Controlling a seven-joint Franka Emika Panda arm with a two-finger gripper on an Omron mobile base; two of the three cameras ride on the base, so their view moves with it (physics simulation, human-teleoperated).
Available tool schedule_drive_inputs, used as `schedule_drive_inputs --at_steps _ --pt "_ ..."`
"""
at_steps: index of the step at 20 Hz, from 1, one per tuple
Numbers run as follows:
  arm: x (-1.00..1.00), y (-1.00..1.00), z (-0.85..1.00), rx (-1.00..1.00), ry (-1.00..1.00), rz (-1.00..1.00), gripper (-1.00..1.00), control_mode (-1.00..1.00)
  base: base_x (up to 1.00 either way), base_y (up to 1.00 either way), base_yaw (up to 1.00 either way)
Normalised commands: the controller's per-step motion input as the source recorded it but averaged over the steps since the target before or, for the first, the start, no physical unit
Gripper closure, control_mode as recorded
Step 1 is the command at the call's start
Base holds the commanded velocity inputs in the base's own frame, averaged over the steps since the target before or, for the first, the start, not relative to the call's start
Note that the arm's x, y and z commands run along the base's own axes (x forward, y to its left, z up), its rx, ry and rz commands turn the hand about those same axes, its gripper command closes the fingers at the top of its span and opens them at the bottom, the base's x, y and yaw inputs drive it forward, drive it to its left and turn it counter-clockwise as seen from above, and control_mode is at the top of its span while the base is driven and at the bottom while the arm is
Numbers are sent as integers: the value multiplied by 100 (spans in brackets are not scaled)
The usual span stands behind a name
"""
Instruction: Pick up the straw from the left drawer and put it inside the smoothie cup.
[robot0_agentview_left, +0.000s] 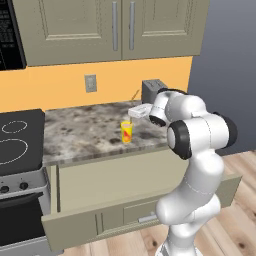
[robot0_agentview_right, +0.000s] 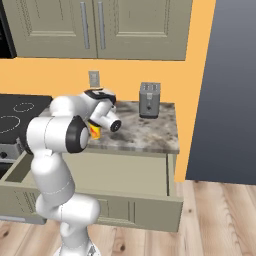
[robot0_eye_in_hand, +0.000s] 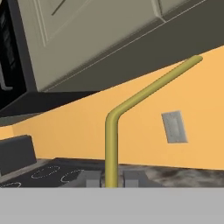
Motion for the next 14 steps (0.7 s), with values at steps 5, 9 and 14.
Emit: schedule_drive_inputs --at_steps 5,9,14 --pt "0 0 -15 0 -1 -4 100 -100 0 0 0" --pt "0 0 -11 0 -1 -2 100 -100 0 0 0" --pt "1 0 -16 0 -1 -1 100 -100 0 0 0"
